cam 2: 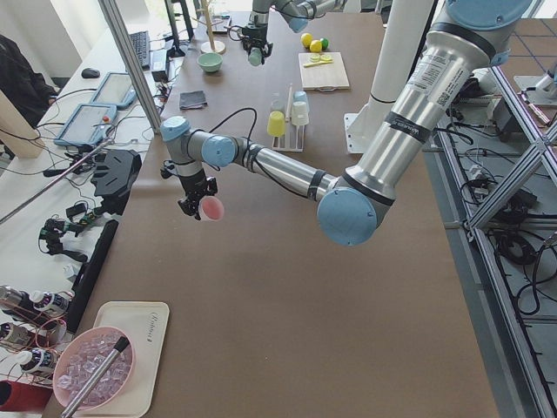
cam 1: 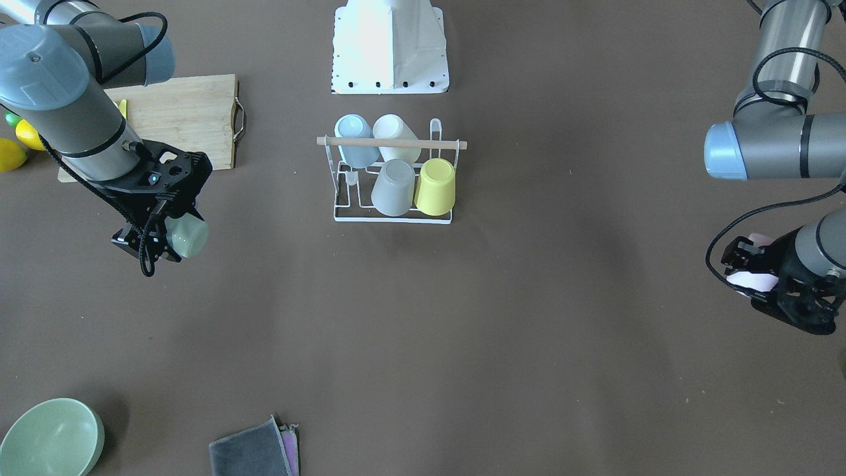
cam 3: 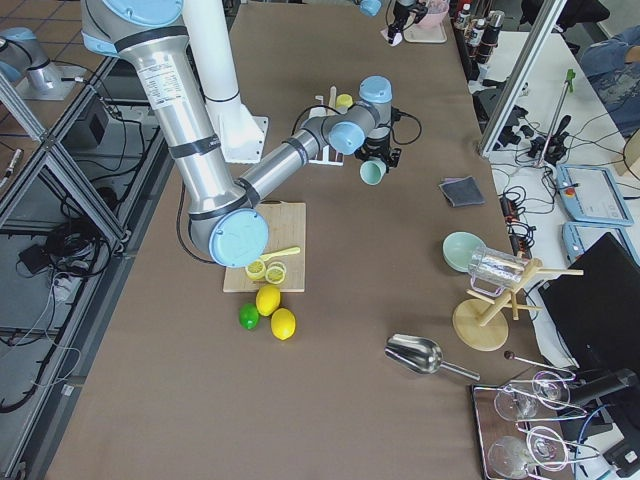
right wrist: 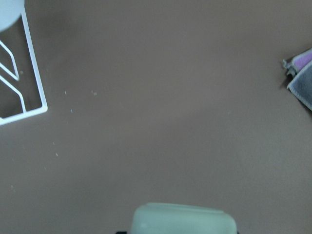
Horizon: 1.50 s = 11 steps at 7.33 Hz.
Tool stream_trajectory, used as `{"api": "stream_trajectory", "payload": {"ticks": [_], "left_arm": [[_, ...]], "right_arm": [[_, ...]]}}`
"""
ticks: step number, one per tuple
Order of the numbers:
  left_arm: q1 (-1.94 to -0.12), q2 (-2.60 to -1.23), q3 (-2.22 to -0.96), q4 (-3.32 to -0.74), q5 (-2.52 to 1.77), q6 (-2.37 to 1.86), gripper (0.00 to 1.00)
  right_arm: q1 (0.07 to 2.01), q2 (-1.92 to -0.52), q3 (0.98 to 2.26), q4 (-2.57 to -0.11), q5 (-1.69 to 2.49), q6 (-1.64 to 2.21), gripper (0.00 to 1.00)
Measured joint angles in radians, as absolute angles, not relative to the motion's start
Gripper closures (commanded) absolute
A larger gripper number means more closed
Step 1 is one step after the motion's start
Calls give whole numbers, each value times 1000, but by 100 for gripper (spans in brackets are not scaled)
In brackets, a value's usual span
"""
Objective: Place cup on cup holder
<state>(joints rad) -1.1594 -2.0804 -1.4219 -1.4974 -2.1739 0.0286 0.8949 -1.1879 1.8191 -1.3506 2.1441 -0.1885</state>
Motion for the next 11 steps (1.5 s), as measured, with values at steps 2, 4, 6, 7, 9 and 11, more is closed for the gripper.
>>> {"api": "stream_trajectory", "payload": {"ticks": [2,4,6,7,9,11], "left_arm": [[-1117,-2093,-1440,-1717,-2173,-177,100],[-1053,-2089,-1477,-1974,-2176,-400,100],[-990,-2071,-1504,-2239,-2176,-565,100],[-958,-2044,-1511,-2397,-2174,-645,100],[-913,-1990,-1529,-2657,-2172,-727,100],[-903,-1941,-1582,-2841,-2174,-747,100]], "right_arm": [[889,-1189,1817,-1185,2182,4,100],[867,-1188,1806,-1004,2183,201,100],[845,-1187,1775,-794,2168,346,100],[827,-1187,1746,-670,2139,423,100],[766,-1168,1696,-500,2025,567,100],[697,-1121,1683,-463,1881,677,100]]}}
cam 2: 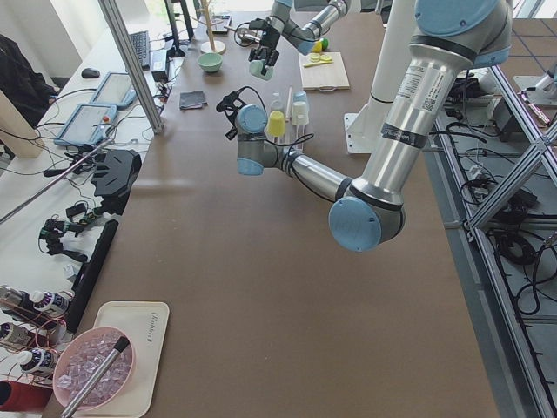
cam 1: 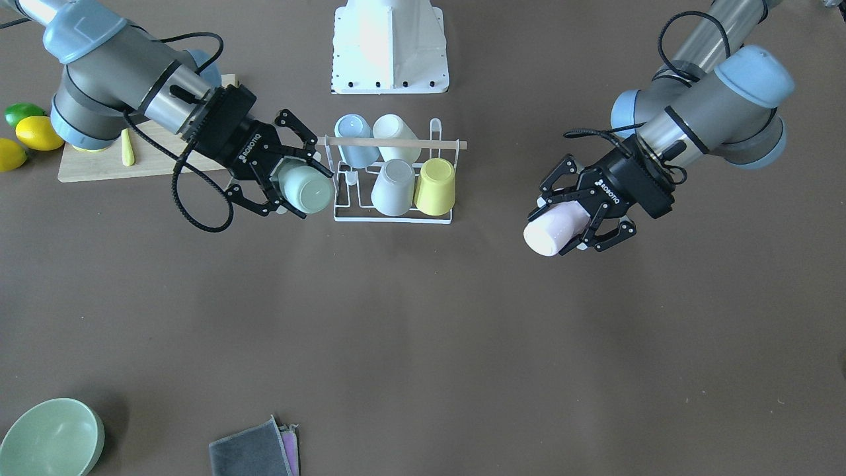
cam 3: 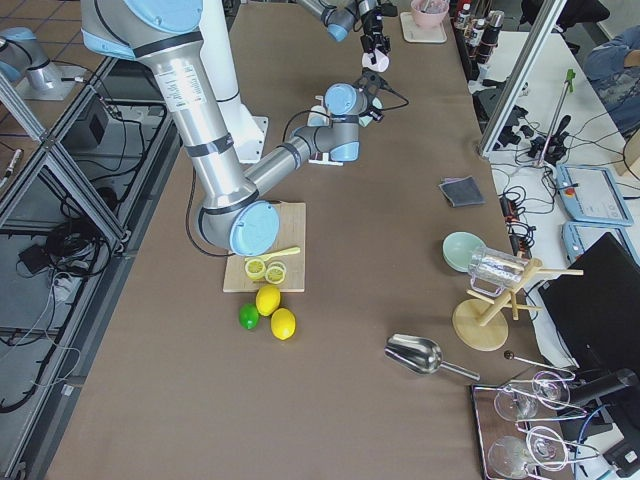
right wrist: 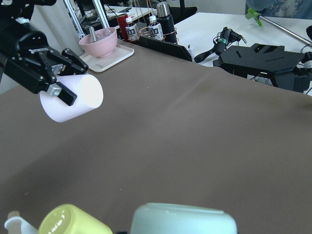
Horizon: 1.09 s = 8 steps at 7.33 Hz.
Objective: Place cup on cup holder
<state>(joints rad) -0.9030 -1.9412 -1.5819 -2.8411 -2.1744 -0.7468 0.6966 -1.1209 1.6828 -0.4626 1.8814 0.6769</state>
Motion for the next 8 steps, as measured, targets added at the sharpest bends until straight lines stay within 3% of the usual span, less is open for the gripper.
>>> {"api": "stream_trajectory", "payload": {"ticks": [6,8], "left_arm": [[-887,-1882,-1806,-2943,-2056,-794,100],[-806,-1844,-1841,-3004,-1906,-797,100]], "right_arm": [[583,-1065,1616,-468,1668,709,100],[544,-1070,1613,-469,1658,687,100]]}}
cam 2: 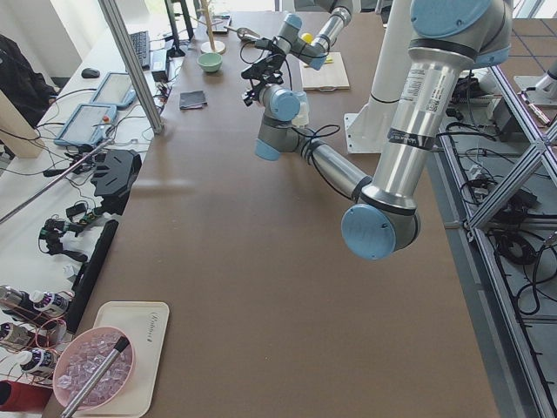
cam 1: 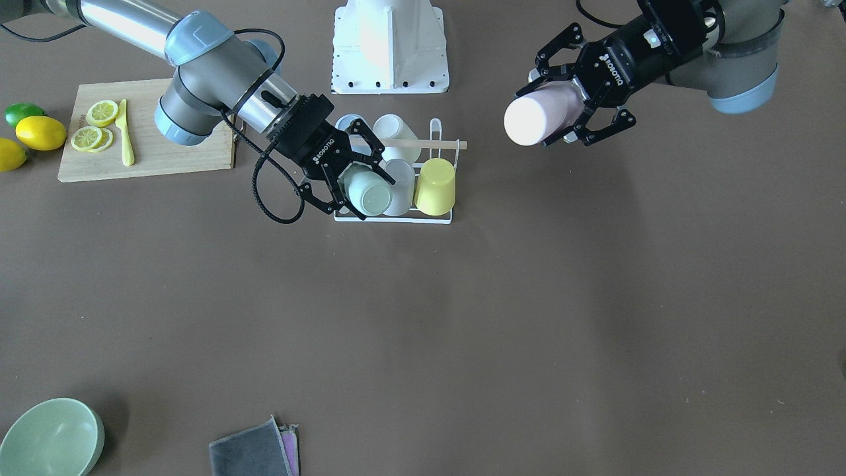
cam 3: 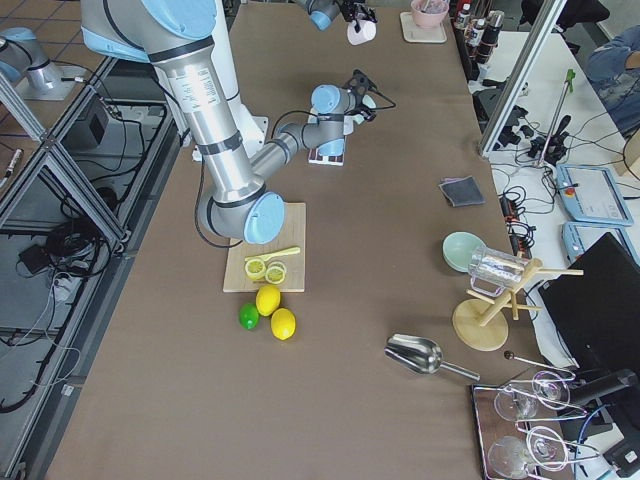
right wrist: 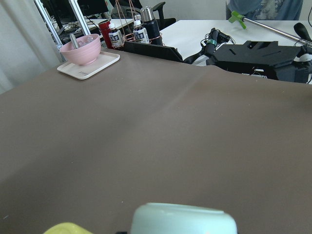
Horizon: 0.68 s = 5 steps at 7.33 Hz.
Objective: Place cup on cup holder
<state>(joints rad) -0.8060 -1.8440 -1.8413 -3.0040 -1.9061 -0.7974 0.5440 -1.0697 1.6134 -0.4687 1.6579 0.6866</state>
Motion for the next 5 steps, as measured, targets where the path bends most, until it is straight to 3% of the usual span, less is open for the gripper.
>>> {"api": "stream_trajectory", "payload": {"ticks": [5], "left_arm": [[-399,-1784,-1943,-3030,-1327,-570,100]], "right_arm": [[519,-1113,1624,-462,1659,641,100]]}}
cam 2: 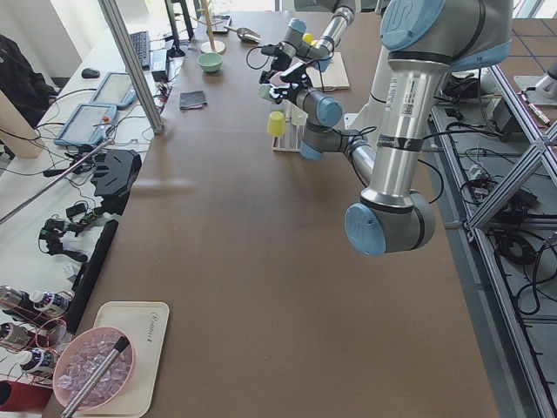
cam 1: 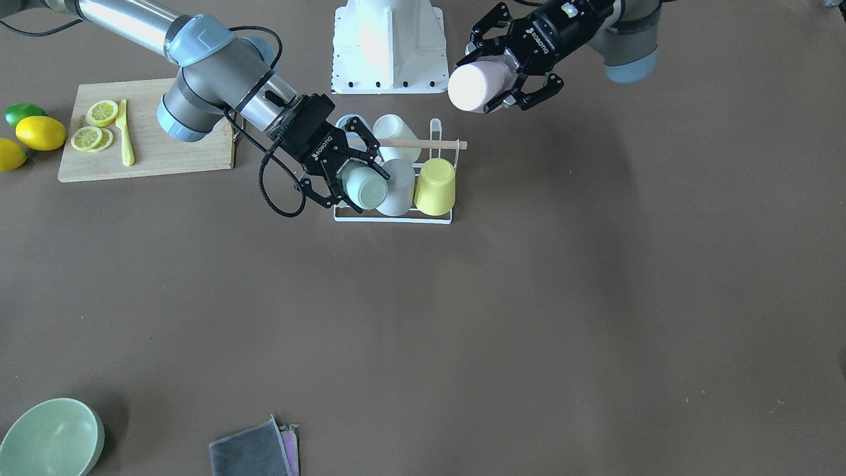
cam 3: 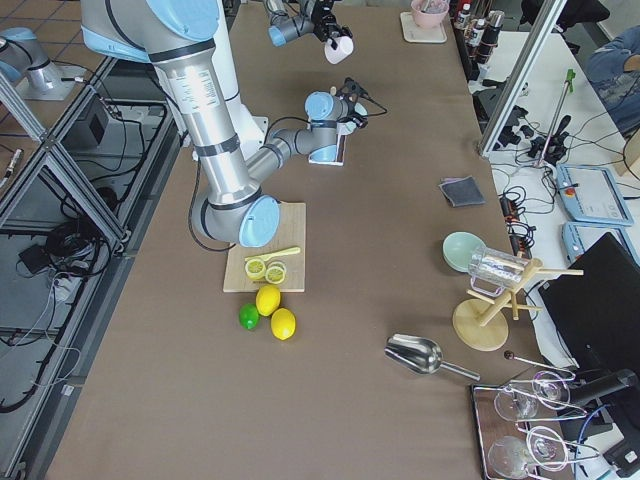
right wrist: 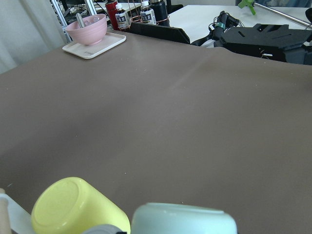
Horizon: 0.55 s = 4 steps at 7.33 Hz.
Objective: Place cup on cup holder
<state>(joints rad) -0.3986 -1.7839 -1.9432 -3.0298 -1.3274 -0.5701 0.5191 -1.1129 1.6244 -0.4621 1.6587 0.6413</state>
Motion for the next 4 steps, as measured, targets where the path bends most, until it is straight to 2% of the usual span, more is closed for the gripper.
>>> {"api": "stream_trajectory", "payload": {"ticks": [2,4], "left_arm": [[-266,-1784,-1940,-3037,-1143,-448,100],[-216,-1800,-1905,-3042,-1079,-394,100]], "right_arm": [[519,-1117,1629,-459,1658,629,100],[516,-1118,1637,-459,1657,628,100]]}}
